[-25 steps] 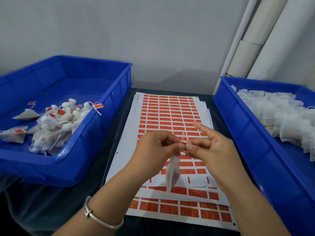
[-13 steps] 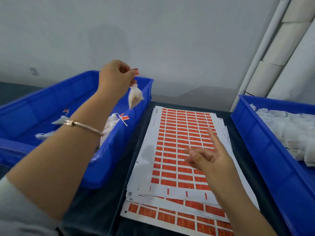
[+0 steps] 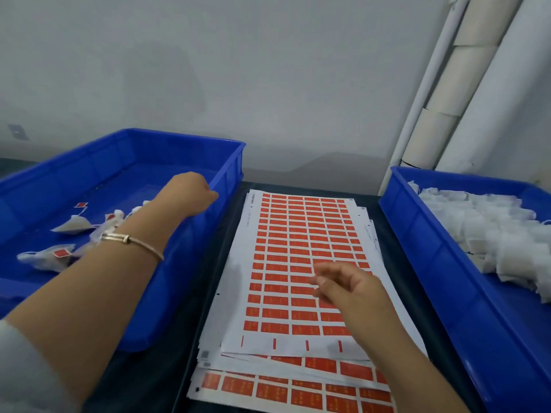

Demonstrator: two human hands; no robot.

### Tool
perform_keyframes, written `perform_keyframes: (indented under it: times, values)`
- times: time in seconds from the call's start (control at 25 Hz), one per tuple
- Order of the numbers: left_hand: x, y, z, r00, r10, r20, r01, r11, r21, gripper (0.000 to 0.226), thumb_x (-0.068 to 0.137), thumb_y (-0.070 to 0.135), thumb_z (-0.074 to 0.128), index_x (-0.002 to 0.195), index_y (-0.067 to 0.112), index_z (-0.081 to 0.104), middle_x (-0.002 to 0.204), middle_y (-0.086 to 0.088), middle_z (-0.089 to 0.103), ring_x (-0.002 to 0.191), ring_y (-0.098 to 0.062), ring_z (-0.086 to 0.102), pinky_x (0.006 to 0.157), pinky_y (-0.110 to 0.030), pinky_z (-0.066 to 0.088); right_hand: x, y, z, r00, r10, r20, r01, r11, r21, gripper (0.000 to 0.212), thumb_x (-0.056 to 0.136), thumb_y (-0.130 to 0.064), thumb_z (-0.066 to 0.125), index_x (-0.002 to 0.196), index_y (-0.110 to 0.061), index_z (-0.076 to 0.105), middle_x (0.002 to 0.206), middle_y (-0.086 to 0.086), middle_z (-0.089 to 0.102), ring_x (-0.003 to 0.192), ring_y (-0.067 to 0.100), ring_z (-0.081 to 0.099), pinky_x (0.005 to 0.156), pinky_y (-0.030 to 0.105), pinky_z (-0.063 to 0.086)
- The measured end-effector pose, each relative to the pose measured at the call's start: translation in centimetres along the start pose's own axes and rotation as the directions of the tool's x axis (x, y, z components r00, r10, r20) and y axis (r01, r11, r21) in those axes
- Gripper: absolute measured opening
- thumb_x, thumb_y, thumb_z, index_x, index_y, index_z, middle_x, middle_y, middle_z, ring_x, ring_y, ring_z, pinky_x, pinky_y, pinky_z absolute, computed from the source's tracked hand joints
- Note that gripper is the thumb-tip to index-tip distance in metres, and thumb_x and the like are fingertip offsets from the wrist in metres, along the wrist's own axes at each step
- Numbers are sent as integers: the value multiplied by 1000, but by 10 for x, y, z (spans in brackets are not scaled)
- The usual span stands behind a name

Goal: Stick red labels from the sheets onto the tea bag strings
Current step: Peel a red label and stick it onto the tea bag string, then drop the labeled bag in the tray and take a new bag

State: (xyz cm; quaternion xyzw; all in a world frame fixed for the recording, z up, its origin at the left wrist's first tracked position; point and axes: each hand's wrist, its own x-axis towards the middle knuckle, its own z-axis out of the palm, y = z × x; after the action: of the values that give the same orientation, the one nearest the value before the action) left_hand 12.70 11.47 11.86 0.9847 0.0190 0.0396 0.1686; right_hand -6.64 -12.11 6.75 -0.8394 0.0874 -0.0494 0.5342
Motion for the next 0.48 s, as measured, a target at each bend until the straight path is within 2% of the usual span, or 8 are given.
perform_keyframes:
  times: [0.12,0.2,0.28,0.36,0.4,0.48]
  values:
    - [-43,49,11,972,202,-119,-211,975,-69,17,91,34,54,81,21,58,71,6,59,60,-9,54,47,-20,34,-6,-18,-35,997,-45,-57,43,998,-35,11,88,-33,61,83,-43,63,81,-26,67,77,-3,67,65,15,56]
    - [-76,78,38,950,310,-29,-309,928,-209,7,91,38,56,88,32,58,74,16,57,62,-5,58,47,-14,38,-11,-28,-70,993,-77,-89,73,996,-56,9,87,-32,61,86,-40,65,80,-27,68,71,-3,68,53,14,53]
    - [-108,101,73,913,386,131,-334,893,-301,5,90,41,55,93,38,59,76,22,53,65,-1,58,47,-10,39,-11,-29,-114,969,-150,-196,89,954,-287,9,87,-33,57,87,-39,63,75,-21,67,69,0,65,52,10,43]
    - [-135,111,110,867,437,239,-355,879,-319,16,90,43,54,101,36,63,79,25,53,67,1,57,49,-8,38,-1,-16,-165,937,-165,-308,-47,814,-579,20,92,-25,53,87,-43,60,79,-24,60,69,-2,56,53,14,33]
    - [-145,112,125,852,446,274,-358,878,-318,19,91,43,53,105,34,63,84,24,56,68,2,57,51,-8,39,10,-3,-192,928,-116,-353,-152,748,-646,23,93,-20,51,92,-40,63,88,-18,62,71,-1,53,55,17,33]
    - [-162,115,147,832,458,314,-368,878,-307,23,92,42,51,111,34,62,98,20,61,74,1,57,59,-8,42,30,32,-239,917,67,-393,-351,602,-717,24,94,-15,50,109,-25,66,113,-1,64,87,13,57,67,23,39]
